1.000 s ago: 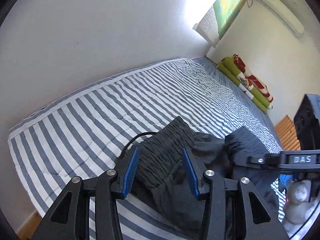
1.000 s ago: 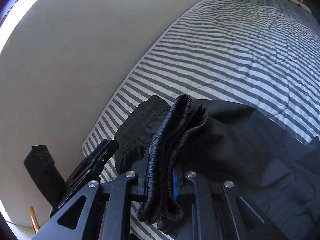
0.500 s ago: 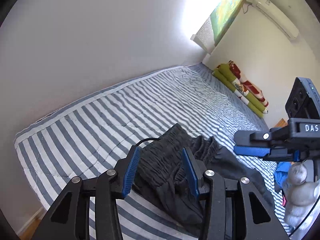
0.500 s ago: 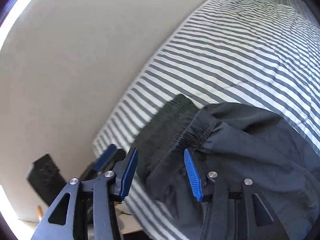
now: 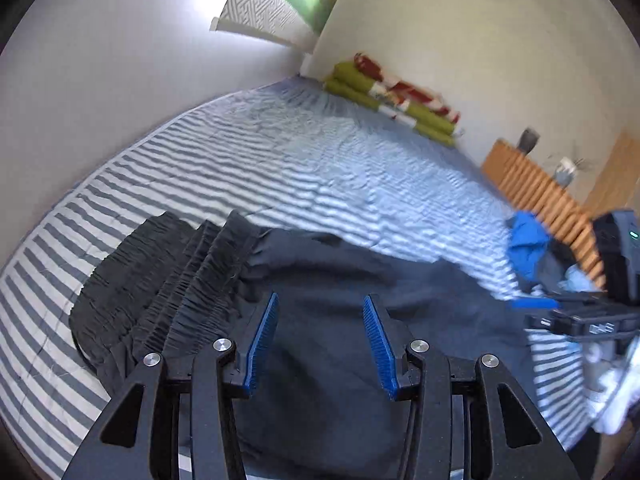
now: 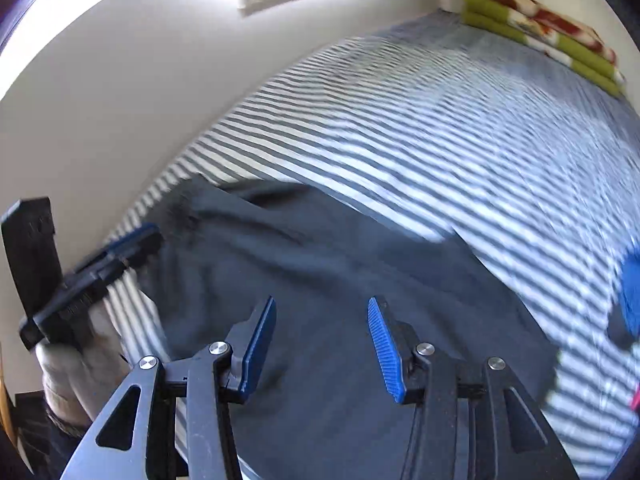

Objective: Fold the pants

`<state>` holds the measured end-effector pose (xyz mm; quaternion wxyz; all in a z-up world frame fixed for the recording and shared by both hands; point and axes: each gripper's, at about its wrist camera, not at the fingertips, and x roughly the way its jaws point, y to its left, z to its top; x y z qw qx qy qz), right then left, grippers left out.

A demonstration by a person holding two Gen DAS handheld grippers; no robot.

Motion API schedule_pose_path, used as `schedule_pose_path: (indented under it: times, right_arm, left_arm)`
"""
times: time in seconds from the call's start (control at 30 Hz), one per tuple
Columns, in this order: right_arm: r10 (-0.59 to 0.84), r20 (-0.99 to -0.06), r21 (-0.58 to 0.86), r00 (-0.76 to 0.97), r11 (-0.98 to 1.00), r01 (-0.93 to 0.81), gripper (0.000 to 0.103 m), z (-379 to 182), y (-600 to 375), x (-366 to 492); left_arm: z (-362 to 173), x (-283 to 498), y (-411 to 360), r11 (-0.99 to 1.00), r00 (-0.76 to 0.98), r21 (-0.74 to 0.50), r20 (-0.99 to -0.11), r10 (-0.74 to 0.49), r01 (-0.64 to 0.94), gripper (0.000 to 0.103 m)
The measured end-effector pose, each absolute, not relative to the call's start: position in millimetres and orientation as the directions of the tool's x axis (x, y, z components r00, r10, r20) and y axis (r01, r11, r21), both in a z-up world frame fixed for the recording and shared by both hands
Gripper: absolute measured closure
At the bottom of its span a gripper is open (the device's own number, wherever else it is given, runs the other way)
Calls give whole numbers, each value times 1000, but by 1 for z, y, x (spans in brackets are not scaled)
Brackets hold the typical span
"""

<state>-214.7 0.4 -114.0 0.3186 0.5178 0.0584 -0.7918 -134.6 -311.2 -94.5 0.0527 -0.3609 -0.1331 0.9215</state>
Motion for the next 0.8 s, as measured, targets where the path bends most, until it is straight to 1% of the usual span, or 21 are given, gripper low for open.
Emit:
schedule_pose_path:
  times: [0.07, 0.13, 0.17, 0.23, 0.27, 0.3, 0.37, 0.43, 0.5, 0.57, 0.67, 0.7, 0.73, 0.77, 0.8]
  right_arm:
    - [-430, -872, 265, -233, -815, 515, 59, -130, 29, -214]
    - [-408, -884, 265, -227, -839, 476, 59, -141, 51, -216]
    - [-404, -886, 267, -228, -846, 462, 59, -142, 63, -217]
    - [-422, -875, 295, -238, -853, 430, 59, -141, 81, -222]
    - [-439, -865, 317, -241, -853, 416, 59, -139, 90, -226]
    - [-454, -858, 336, -241, -850, 405, 59, -138, 95, -230]
    - [-474, -847, 361, -238, -844, 396, 59, -132, 103, -238]
    - [-486, -838, 369, -248, -840, 399, 59, -125, 110, -246]
    - [-481, -839, 359, -253, -840, 406, 59, -123, 112, -253]
    - [-477, -845, 359, -241, -840, 406, 59, -123, 114, -262]
    - [-512, -845, 407, -158, -805, 433, 59, -136, 108, -275]
    - [-511, -851, 412, -122, -793, 450, 59, -143, 102, -277]
    - [-488, -867, 391, -99, -791, 470, 59, -153, 95, -280]
    - [-432, -895, 331, -108, -808, 487, 60, -162, 90, -283]
    - [-355, -923, 238, -148, -829, 507, 66, -170, 85, -288]
  left_arm:
    - [-109, -149, -307, -979, -696, -187, -714, 75, 86, 56]
    - [-118, -155, -306, -979, -667, -161, -744, 36, 127, 57]
    - [-115, -153, -303, -977, -673, -169, -738, 38, 131, 57]
    - [-101, -141, -289, -979, -717, -176, -695, 53, 99, 57]
    - [-92, -135, -277, -980, -733, -190, -674, 86, 60, 57]
    - [-88, -130, -264, -973, -739, -229, -657, 150, 7, 56]
    - [-89, -123, -231, -933, -693, -335, -642, 328, -132, 56]
    - [-98, -118, -191, -895, -619, -375, -651, 440, -242, 56]
    - [-112, -117, -158, -862, -536, -393, -674, 507, -321, 56]
    - [-135, -111, -126, -838, -439, -390, -721, 536, -382, 56]
    - [-163, -103, -96, -852, -380, -306, -794, 474, -425, 57]
    - [-165, -98, -91, -854, -396, -280, -793, 463, -438, 56]
    - [-164, -97, -88, -851, -402, -271, -790, 463, -449, 56]
    - [-166, -99, -86, -850, -397, -270, -793, 463, -452, 56]
    - [-166, -99, -85, -849, -393, -275, -793, 465, -451, 56]
